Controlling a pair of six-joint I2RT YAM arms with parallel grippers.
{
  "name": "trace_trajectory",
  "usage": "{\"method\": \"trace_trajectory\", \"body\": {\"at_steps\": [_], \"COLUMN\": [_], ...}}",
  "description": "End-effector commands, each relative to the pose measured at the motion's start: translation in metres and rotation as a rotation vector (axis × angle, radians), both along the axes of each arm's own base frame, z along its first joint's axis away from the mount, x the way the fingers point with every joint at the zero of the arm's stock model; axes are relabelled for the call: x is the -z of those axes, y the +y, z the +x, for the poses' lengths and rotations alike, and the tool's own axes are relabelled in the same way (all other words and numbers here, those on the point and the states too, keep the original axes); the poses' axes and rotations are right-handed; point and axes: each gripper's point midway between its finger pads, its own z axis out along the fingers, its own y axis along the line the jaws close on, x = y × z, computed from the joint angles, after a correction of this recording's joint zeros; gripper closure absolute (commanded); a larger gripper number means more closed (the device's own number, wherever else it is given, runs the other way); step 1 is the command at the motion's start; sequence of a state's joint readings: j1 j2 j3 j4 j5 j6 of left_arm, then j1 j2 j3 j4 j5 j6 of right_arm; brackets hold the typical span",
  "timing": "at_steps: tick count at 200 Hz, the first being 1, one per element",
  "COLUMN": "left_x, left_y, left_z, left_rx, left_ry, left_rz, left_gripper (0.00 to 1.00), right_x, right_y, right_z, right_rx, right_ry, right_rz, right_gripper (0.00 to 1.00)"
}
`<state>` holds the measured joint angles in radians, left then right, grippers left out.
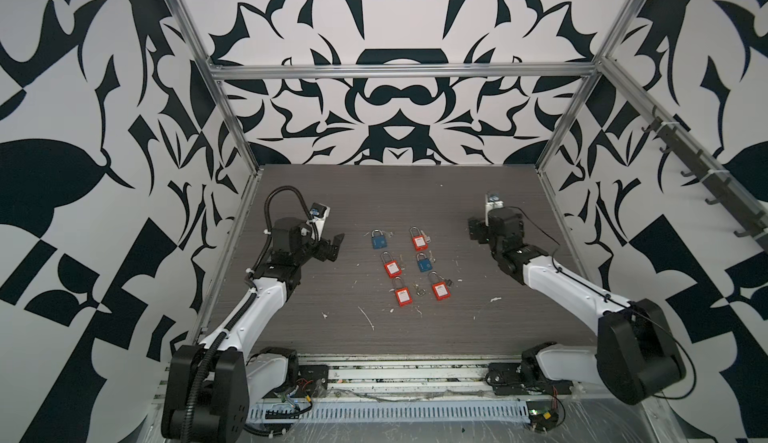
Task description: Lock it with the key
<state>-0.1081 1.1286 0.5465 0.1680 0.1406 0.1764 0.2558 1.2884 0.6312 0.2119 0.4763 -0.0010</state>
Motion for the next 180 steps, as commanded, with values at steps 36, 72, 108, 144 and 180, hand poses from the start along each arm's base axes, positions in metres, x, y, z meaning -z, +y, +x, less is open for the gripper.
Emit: {"method": "trace_trajectory", "body": {"at_steps": [36, 72, 108, 144, 180], "left_x": [0.018, 0.033, 0.040, 0.056, 0.061], "left_y": [0.065, 0.055, 0.016, 0.047, 0.037], "left_z": [0.018, 0.013, 0.009, 0.013, 0.031], "left_rx": [-0.273, -0.214, 0.006, -0.209, -0.150], "left_ry": [-0.126, -0.133, -0.217, -0.217, -0.142], "left_rz": [-0.123, -0.166, -0.192, -0.182, -0.178], "left_gripper": [0.01, 0.01, 0.01, 0.01, 0.01], "right_x": [0.050, 0.061, 0.062, 0.062, 0.063], "right_y": [-0.002, 0.003, -0.018, -0.018, -0.016], "right_z": [0.003, -0.004, 0.003, 0.003, 0.004], "right_rx": [-0.091, -0.132, -0.018, -0.016, -0.024], "right_ry": [-0.189, -0.197, -0.174, -0.174, -0.168], "right_rz": [0.050, 0.064, 0.076, 0.075, 0.080], "right_gripper": [0.00, 0.00, 0.00, 0.00, 0.00]}}
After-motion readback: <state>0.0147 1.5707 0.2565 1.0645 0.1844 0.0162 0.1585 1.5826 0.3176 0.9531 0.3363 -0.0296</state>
